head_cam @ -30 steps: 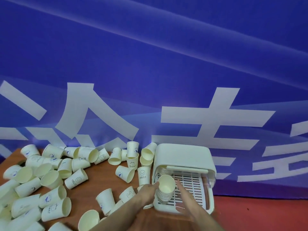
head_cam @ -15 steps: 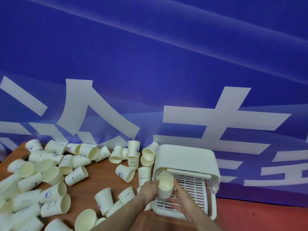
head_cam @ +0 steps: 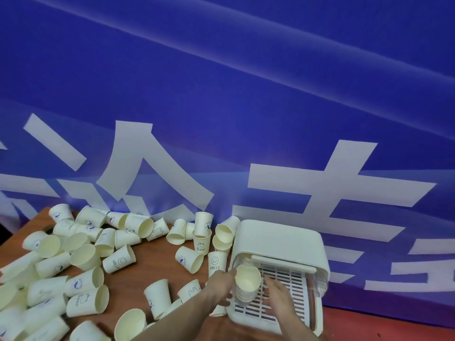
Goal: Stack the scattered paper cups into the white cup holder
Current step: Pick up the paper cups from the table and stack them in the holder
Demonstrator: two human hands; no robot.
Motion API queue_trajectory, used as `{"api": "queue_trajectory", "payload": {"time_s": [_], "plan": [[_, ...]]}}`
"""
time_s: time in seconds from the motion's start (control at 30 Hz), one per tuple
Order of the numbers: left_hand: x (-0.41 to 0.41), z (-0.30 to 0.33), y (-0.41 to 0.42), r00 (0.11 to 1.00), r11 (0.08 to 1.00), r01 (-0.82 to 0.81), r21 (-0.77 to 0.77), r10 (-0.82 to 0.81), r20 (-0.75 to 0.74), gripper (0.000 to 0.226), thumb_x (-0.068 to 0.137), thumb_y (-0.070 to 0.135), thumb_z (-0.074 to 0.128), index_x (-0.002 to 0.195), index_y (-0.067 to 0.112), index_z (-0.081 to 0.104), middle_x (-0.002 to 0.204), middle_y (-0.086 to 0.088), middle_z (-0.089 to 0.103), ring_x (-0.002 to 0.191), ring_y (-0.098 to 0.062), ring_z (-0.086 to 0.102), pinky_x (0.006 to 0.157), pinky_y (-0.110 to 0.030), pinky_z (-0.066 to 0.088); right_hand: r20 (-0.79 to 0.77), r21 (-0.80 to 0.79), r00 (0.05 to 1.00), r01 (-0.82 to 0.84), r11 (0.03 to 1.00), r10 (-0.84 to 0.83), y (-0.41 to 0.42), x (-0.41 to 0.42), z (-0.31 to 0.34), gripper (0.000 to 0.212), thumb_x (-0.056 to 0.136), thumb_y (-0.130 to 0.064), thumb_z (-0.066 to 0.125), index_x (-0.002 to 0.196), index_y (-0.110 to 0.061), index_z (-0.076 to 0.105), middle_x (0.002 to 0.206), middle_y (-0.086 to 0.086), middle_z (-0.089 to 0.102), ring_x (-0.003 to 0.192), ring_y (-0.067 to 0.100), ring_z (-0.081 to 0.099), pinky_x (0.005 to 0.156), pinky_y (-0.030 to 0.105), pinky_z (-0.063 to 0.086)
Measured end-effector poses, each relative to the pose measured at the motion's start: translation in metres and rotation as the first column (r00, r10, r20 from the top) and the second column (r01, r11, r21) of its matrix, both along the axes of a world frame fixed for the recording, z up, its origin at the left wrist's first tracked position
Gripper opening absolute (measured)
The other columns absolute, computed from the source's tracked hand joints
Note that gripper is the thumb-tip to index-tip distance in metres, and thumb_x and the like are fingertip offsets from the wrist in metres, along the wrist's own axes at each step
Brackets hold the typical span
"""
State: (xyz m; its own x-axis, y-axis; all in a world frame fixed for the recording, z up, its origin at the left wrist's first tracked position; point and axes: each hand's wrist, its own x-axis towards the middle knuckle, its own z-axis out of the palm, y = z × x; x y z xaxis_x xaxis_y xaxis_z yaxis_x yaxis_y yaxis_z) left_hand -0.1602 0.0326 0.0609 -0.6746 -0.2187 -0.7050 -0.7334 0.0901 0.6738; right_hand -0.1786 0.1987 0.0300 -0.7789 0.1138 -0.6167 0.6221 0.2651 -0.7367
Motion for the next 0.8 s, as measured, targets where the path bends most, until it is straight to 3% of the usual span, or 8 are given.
{"api": "queue_trajectory", "payload": {"time_s": [0.13,0.23,0.3,0.37,0.5,0.57,0.7,0.8], "plan": [[0.008,0.017,-0.012,0.997,0.99,0.069,-0.119,-0.065,0.042,0.048,0.092,0.043,0.043,0.088,0.001,0.066,0.072,-0.011,0.069,0.054,-0.025,0.062,0.053,-0.026,0.053,-0.199,0.219,0.972,-0.079,0.972,0.124,0.005,0.01,0.007,0.037,0.087,-0.03,0.059,0.053,-0.019,0.052,0.049,0.004,0.057,0.05,0.021,0.055,0.056,0.038,0.049],[0.008,0.037,-0.027,0.983,0.945,0.183,-0.272,-0.169,0.077,0.044,0.092,0.038,0.038,0.084,0.004,0.064,0.064,-0.006,0.068,0.05,-0.025,0.062,0.053,-0.024,0.051,-0.312,0.318,0.903,-0.192,0.928,0.294,-0.013,0.015,0.029,0.043,0.08,-0.026,0.06,0.044,-0.018,0.038,0.043,-0.004,0.037,0.047,0.014,0.035,0.051,0.033,0.028],[0.004,0.047,-0.042,0.948,0.756,0.305,-0.579,-0.299,0.109,0.037,0.09,0.039,0.038,0.096,0.012,0.063,0.084,-0.003,0.071,0.065,-0.021,0.065,0.068,-0.028,0.052,-0.332,0.37,0.831,-0.322,0.872,0.447,-0.031,0.017,0.044,0.036,0.074,-0.034,0.056,0.048,-0.016,0.04,0.047,-0.001,0.039,0.048,0.013,0.037,0.052,0.034,0.032],[0.004,0.061,-0.055,0.883,0.44,0.398,-0.805,-0.422,0.205,0.035,0.091,0.042,0.042,0.108,0.019,0.062,0.105,0.001,0.068,0.091,-0.021,0.065,0.076,-0.029,0.046,-0.321,0.415,0.726,-0.469,0.78,0.608,-0.051,0.017,0.056,0.031,0.072,-0.043,0.049,0.055,-0.016,0.048,0.054,0.002,0.05,0.055,0.012,0.048,0.058,0.036,0.043],[0.002,0.082,-0.083,0.779,0.203,0.45,-0.87,-0.566,0.271,0.037,0.095,0.046,0.041,0.11,0.021,0.063,0.111,0.001,0.066,0.104,-0.02,0.061,0.075,-0.03,0.039,-0.259,0.58,0.524,-0.588,0.564,0.811,-0.083,0.02,0.084,0.02,0.084,-0.042,0.047,0.081,-0.027,0.06,0.084,-0.002,0.067,0.086,0.02,0.06,0.069,0.033,0.045],[0.012,0.09,-0.098,0.752,0.154,0.482,-0.862,-0.578,0.317,0.035,0.094,0.044,0.043,0.106,0.02,0.065,0.11,0.0,0.065,0.101,-0.02,0.061,0.072,-0.03,0.039,-0.241,0.64,0.462,-0.586,0.498,0.854,-0.094,0.023,0.087,0.022,0.087,-0.041,0.047,0.089,-0.025,0.062,0.093,0.001,0.069,0.092,0.023,0.061,0.067,0.032,0.042],[0.054,0.092,-0.129,0.742,0.18,0.54,-0.822,-0.563,0.364,0.031,0.095,0.043,0.043,0.09,0.019,0.062,0.097,-0.003,0.063,0.087,-0.021,0.059,0.073,-0.032,0.046,-0.2,0.671,0.359,-0.628,0.394,0.912,-0.12,0.029,0.078,0.018,0.087,-0.04,0.045,0.087,-0.028,0.057,0.1,0.004,0.067,0.096,0.027,0.062,0.067,0.032,0.04],[0.091,0.073,-0.156,0.734,0.177,0.598,-0.782,-0.514,0.445,0.036,0.093,0.041,0.043,0.103,0.015,0.065,0.108,-0.006,0.067,0.098,-0.025,0.063,0.075,-0.034,0.049,-0.165,0.679,0.305,-0.654,0.332,0.938,-0.143,0.037,0.069,0.023,0.089,-0.039,0.048,0.098,-0.025,0.064,0.107,0.0,0.067,0.1,0.021,0.061,0.072,0.031,0.045]]}}
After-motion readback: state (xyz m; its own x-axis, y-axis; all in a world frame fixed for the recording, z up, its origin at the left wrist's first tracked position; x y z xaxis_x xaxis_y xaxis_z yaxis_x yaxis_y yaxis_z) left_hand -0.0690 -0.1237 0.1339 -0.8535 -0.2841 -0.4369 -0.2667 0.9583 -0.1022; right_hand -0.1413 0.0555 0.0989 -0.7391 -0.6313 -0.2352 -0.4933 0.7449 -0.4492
